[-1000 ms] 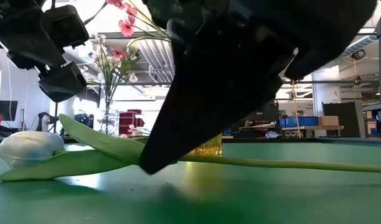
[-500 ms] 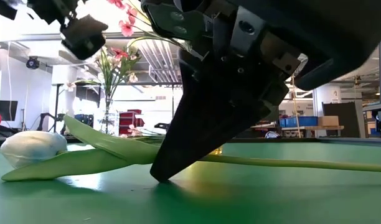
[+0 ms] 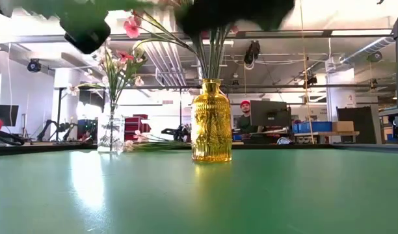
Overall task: Sort flowers into vase by color
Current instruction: Put the white tulip into the transparent vase
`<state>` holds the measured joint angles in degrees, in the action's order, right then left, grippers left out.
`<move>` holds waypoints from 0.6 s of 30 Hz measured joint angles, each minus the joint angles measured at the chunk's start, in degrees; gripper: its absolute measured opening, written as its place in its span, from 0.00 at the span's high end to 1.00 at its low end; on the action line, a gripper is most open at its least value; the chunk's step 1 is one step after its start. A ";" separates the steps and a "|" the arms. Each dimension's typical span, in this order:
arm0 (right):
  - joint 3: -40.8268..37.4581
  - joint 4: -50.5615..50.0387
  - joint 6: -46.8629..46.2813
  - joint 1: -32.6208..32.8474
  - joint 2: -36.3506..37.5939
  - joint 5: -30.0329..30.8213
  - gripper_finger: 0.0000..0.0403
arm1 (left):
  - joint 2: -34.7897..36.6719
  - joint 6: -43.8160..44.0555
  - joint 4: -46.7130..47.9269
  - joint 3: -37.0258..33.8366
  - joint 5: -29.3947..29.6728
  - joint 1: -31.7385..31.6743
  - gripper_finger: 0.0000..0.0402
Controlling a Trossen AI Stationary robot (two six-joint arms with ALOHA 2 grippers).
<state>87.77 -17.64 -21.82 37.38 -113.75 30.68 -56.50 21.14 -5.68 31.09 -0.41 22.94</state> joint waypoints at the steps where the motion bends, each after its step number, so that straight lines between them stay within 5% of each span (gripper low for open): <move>1: -0.04 1.43 1.58 0.51 0.94 0.99 0.97 | -0.10 -0.40 -1.13 -0.02 -0.02 0.74 0.46; 7: -0.20 12.67 14.12 1.77 5.77 -0.22 0.97 | -0.16 -5.35 -10.13 -0.06 0.84 9.45 0.46; 14: -0.31 34.31 34.17 0.85 5.94 -4.07 0.97 | -5.29 -15.61 -24.57 -0.08 19.25 19.88 0.46; 18: -0.31 43.57 39.90 -1.66 5.04 -3.87 0.97 | -10.46 -20.22 -34.91 0.15 21.42 21.07 0.46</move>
<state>87.46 25.93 18.08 35.73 -108.72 26.81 -66.96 0.91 -40.59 31.24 21.01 44.00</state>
